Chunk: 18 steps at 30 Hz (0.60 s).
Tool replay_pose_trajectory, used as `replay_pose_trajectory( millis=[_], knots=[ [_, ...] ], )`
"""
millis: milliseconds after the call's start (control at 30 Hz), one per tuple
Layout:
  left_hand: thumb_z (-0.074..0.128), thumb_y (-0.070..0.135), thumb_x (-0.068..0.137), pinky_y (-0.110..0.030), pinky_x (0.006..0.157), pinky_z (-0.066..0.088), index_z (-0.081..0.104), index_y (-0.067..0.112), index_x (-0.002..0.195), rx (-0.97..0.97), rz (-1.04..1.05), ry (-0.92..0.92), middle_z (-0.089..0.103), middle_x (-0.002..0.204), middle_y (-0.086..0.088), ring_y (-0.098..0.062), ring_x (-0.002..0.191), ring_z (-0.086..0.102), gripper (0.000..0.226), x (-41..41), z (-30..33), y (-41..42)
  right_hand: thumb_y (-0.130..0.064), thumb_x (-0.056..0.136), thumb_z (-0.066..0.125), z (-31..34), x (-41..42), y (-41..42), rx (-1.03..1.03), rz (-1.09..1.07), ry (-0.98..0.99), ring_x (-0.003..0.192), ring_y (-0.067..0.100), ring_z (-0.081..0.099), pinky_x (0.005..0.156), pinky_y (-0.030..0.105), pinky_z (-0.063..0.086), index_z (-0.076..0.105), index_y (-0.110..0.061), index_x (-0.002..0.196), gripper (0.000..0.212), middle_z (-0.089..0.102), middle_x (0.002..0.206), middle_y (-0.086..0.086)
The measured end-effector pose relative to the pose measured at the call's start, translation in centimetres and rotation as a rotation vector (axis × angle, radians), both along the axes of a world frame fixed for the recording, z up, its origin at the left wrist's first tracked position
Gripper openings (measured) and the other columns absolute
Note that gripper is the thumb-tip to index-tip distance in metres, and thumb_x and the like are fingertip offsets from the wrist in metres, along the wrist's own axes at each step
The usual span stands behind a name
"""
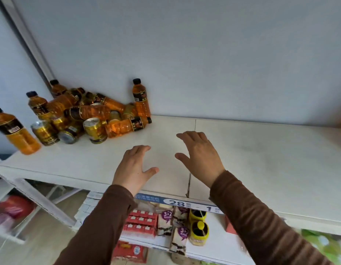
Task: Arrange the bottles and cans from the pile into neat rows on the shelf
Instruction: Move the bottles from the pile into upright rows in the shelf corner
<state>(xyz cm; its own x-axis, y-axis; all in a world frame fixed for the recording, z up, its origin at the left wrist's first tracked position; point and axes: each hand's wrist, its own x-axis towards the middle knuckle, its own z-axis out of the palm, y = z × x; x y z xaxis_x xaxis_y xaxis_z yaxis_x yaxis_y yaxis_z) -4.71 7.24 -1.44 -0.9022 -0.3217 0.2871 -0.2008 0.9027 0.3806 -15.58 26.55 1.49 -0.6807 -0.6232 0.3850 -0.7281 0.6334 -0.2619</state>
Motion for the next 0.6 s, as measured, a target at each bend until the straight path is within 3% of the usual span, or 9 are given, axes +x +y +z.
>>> replay_pose_trajectory(
  millis=[333, 600],
  knots=[
    [0.074, 0.041, 0.083, -0.037, 0.105, 0.039, 0.045, 0.025, 0.140, -0.072, 0.099, 0.024, 0.047, 0.141, 0.001, -0.021, 0.128, 0.042, 0.066, -2.3, 3.4, -13.8, -0.042, 0.091, 0.063, -1.3, -6.1, -13.5, -0.058, 0.118, -0.102, 0.125, 0.021, 0.044, 0.102, 0.033, 0.042, 0.043, -0.024, 0.144, 0.060, 0.051, 0.138, 0.001],
    [0.081, 0.035, 0.078, -0.044, 0.109, 0.035, 0.038, 0.029, 0.144, -0.082, 0.170, 0.044, 0.043, 0.146, -0.003, -0.026, 0.134, 0.037, 0.080, -2.8, 5.8, -26.2, -0.039, 0.085, 0.072, -3.4, -9.7, -19.4, -0.048, 0.039, -0.245, 0.127, 0.024, 0.041, 0.103, 0.035, 0.040, 0.041, -0.026, 0.145, 0.069, 0.047, 0.142, 0.002]
  ],
)
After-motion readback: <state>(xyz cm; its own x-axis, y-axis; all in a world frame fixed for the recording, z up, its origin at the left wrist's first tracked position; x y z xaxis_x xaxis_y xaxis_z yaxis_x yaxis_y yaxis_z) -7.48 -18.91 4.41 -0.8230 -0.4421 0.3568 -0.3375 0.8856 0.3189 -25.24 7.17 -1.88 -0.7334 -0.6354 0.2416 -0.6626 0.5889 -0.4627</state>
